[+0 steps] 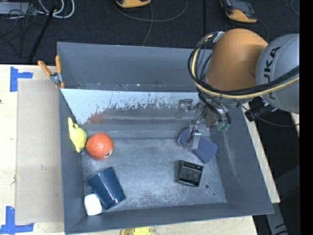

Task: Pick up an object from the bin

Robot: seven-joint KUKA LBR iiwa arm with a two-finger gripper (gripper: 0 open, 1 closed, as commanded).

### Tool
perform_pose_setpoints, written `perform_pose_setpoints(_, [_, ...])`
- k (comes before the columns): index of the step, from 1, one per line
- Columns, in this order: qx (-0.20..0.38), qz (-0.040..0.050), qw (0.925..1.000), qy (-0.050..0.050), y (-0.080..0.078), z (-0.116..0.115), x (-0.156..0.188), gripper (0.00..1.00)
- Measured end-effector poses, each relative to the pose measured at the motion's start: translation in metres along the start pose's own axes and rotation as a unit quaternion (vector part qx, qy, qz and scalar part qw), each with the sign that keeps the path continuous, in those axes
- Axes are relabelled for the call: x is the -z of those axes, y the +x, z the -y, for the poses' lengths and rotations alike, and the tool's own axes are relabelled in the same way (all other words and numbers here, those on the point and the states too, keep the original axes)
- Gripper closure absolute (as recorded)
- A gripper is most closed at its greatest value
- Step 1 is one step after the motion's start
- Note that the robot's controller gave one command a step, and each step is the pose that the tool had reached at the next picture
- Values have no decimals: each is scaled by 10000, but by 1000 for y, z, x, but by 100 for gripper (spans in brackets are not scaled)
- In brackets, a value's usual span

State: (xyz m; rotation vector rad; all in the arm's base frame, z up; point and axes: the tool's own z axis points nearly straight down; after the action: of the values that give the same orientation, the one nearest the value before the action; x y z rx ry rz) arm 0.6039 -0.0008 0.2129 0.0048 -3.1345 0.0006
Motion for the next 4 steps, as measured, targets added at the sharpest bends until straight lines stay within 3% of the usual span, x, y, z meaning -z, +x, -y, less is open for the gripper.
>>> perform_pose_setpoints(1, [0,38,10000,0,-1,0,5,100])
perform_pose_setpoints(2, [0,38,10000,0,-1,0,5,0])
perform_pose_setpoints(3, [0,38,10000,0,-1,0,5,0])
perform_pose_setpoints(4, [-154,58,9999,-5,42,32,-48,0])
